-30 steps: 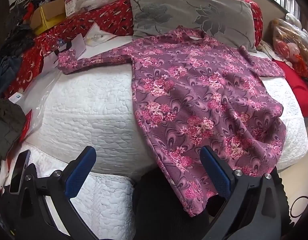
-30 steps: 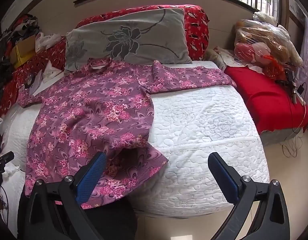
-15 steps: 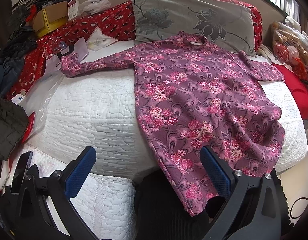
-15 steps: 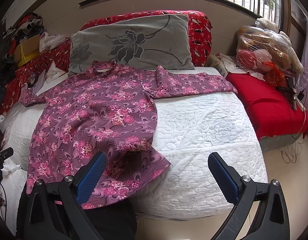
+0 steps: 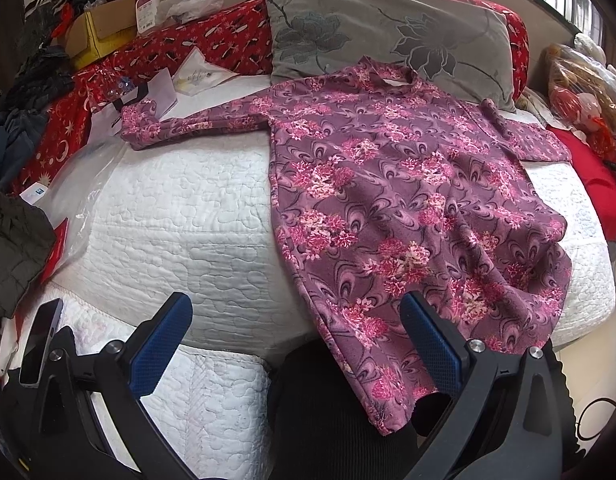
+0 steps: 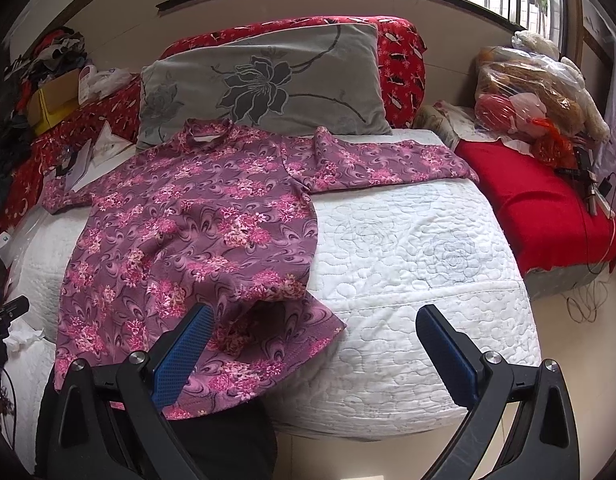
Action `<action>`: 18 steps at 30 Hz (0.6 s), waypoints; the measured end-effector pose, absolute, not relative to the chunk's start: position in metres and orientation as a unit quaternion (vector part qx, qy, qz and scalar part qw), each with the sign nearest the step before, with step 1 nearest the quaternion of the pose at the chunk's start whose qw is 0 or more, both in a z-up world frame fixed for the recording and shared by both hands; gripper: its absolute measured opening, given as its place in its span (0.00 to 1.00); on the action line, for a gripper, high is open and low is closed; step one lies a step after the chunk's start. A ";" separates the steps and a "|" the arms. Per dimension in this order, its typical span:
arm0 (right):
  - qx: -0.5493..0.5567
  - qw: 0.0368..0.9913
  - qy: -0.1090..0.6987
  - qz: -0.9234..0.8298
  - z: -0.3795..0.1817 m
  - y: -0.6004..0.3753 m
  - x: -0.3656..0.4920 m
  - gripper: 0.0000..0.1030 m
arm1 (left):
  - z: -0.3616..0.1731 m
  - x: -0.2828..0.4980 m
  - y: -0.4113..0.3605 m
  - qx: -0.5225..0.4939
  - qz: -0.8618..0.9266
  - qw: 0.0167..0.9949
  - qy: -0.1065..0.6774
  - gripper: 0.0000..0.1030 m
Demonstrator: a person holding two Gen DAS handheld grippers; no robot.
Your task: Fold small clothes
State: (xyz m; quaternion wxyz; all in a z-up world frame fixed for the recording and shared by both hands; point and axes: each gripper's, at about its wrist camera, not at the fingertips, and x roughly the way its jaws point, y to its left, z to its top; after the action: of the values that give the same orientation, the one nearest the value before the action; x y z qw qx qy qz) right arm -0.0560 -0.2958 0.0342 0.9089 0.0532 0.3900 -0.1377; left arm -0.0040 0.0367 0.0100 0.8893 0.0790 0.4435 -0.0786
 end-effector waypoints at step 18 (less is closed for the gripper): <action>0.062 0.902 0.405 -0.134 0.022 -0.302 -0.046 0.99 | 0.001 0.007 0.031 0.078 -0.075 0.881 0.460 1.00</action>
State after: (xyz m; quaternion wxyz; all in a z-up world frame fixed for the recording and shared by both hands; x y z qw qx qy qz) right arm -0.0458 -0.3018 0.0223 0.9022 0.0617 0.4052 -0.1343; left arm 0.0071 0.0308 0.0010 0.8811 0.0785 0.4604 -0.0747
